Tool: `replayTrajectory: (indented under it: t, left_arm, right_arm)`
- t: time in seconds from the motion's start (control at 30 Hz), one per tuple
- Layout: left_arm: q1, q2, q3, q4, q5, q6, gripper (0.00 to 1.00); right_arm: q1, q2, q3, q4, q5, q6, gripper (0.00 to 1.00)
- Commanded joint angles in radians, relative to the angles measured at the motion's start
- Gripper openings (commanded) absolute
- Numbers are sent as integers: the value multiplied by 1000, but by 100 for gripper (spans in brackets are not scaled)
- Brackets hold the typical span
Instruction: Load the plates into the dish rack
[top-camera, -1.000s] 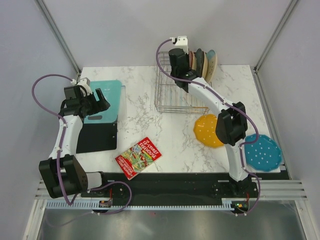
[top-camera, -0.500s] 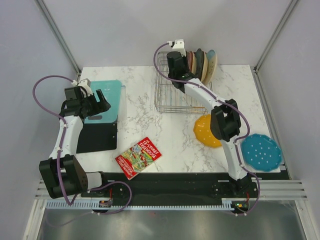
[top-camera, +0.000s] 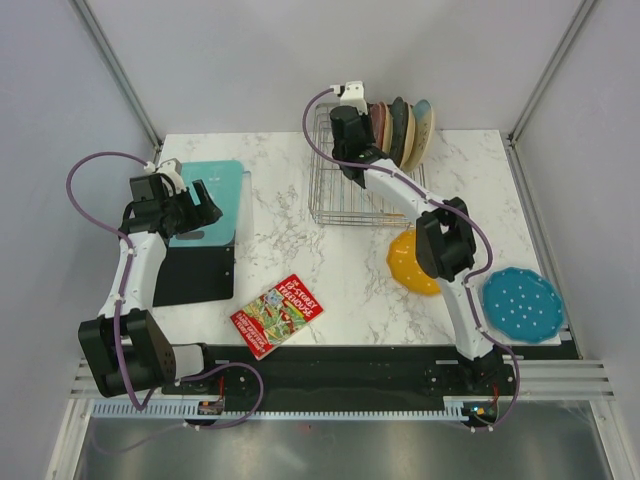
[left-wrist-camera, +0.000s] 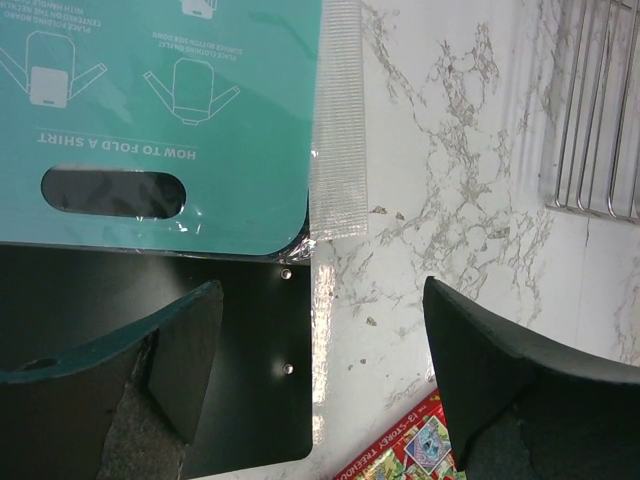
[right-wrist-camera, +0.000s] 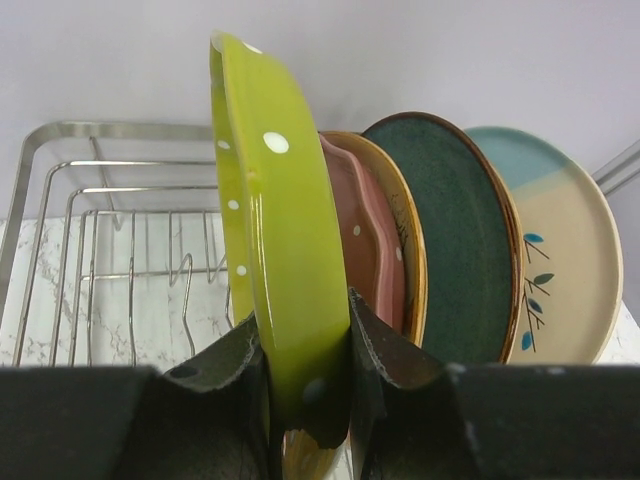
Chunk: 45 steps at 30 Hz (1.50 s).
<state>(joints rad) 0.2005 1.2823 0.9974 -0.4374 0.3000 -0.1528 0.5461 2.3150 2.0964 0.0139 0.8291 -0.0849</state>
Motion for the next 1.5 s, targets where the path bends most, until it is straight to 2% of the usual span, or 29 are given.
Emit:
replayTrajectory:
  t: [0.0, 0.13, 0.47, 1.0, 1.13, 1.17, 1.27, 1.3, 1.4, 1.47]
  left_arm:
    - [-3, -12, 3, 37, 44, -24, 87]
    - [-3, -9, -9, 42, 50, -25, 87]
    - [-3, -6, -32, 63, 64, -27, 87]
    - [-3, 11, -46, 66, 62, -22, 87]
    - [-3, 11, -46, 66, 62, -22, 87]
    - [-3, 14, -48, 66, 64, -22, 87]
    - [-3, 23, -46, 68, 64, -31, 87]
    - [-3, 25, -45, 68, 65, -34, 87]
    - [-4, 29, -43, 68, 54, -37, 88]
    - [-7, 25, -45, 66, 45, -42, 88]
  right_arm:
    - [-14, 6, 68, 219, 128, -45, 0]
    - [-12, -34, 62, 302, 186, -98, 0]
    - [-14, -17, 40, 186, 91, -29, 0]
    - [-2, 70, 68, 199, 51, -44, 0]
    - [-2, 89, 76, 215, 51, -55, 4]
    - [-2, 90, 76, 219, 53, -61, 6]
    - [-2, 80, 65, 228, 56, -73, 25]
    - [-3, 67, 51, 231, 57, -79, 35]
    - [-3, 22, 8, 224, 50, -78, 51]
    - [0, -12, -21, 210, 48, -72, 54]
